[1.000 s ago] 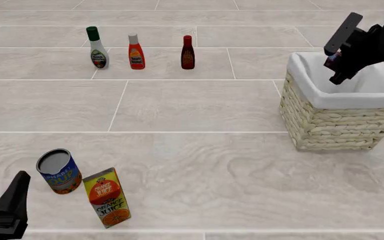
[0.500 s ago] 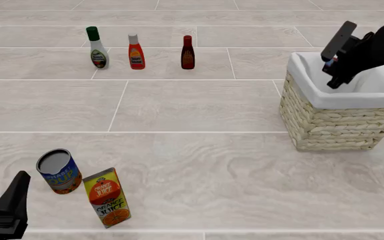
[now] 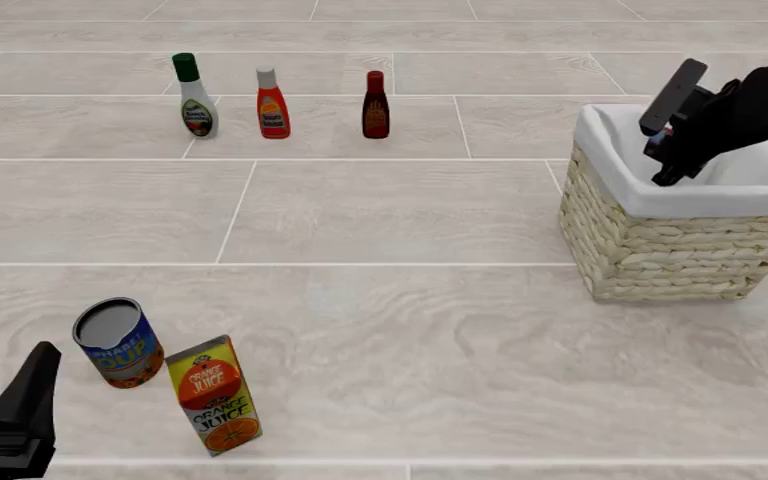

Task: Pick the chocolate pudding and place it in the basket.

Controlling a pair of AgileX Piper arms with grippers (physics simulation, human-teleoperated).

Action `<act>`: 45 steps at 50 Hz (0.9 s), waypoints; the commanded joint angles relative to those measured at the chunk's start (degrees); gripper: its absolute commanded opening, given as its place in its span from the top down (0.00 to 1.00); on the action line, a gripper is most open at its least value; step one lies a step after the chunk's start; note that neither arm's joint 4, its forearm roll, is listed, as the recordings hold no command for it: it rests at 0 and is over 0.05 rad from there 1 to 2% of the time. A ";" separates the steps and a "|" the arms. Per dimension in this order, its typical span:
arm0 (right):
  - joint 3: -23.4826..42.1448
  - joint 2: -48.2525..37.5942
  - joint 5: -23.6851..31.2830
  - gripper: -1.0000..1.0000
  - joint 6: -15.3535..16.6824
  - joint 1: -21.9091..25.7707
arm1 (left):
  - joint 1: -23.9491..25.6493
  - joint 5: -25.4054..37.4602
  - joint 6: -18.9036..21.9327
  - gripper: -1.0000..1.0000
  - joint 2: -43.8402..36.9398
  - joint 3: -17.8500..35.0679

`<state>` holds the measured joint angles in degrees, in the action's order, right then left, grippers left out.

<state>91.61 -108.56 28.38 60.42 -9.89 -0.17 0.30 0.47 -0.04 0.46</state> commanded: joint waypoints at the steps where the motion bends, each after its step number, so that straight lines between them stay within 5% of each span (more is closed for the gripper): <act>1: -0.01 -1.25 -1.08 1.00 -0.50 -0.68 | -0.02 0.00 -0.12 0.00 -0.05 -0.03; 25: 0.76 -1.64 -1.47 1.00 -0.36 -1.13 | -0.04 0.01 -0.12 0.00 -0.05 -0.03; 26: 0.65 -1.56 -1.52 0.00 -0.42 -1.10 | -0.03 0.00 -0.11 0.00 -0.05 -0.03; 45: 0.49 -1.56 -1.85 0.00 -0.60 -1.18 | -0.03 0.00 -0.12 0.00 -0.05 -0.03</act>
<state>92.30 -110.11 27.00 60.15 -10.87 -0.18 0.30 0.47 -0.04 0.46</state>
